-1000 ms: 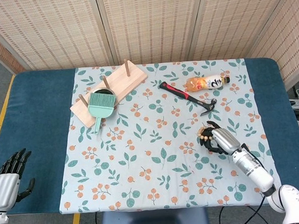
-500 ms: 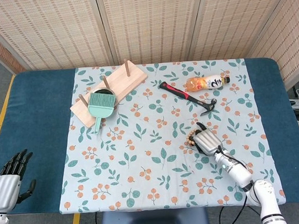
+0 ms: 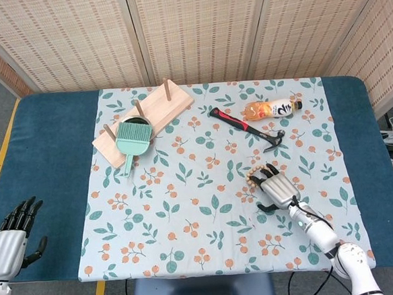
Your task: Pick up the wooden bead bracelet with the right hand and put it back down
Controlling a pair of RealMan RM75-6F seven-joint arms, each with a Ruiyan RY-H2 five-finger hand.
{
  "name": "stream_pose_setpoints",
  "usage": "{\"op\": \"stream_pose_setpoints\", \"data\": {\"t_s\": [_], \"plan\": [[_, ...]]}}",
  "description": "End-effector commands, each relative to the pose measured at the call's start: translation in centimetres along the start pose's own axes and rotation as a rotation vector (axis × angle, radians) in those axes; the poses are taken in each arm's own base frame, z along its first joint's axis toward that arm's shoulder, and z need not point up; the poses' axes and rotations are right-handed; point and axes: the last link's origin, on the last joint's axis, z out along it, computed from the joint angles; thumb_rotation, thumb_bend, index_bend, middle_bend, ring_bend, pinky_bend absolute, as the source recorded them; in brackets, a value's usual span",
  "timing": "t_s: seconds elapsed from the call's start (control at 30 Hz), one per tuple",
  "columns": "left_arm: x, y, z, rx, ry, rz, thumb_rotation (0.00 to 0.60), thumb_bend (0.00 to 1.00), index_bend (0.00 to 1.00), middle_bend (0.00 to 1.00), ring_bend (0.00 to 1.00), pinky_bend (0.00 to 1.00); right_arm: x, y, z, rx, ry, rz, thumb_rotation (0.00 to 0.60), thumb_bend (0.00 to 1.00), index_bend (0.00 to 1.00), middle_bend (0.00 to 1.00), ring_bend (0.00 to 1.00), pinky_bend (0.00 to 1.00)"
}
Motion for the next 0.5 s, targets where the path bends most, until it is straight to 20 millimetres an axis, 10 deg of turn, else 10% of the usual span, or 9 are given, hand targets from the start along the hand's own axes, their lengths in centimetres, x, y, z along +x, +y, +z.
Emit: {"op": "stream_pose_setpoints", "data": {"t_s": [0.03,0.5], "plan": [[0.0,0.0,0.0,0.001,-0.001,0.0,0.6,0.46,0.0,0.0,0.0,0.18,0.2,0.4,-1.3,-0.012,-0.024,0.017,0.396,0.21,0.0,0.12,0.0,0.0],[-0.2,0.1,0.1,0.0,-0.008,-0.001,0.6,0.46,0.0,0.0,0.0,0.18,1.2,1.7,-1.9,-0.005,-0.088,0.226,0.426,0.21,0.0,0.05,0.0,0.0]]}}
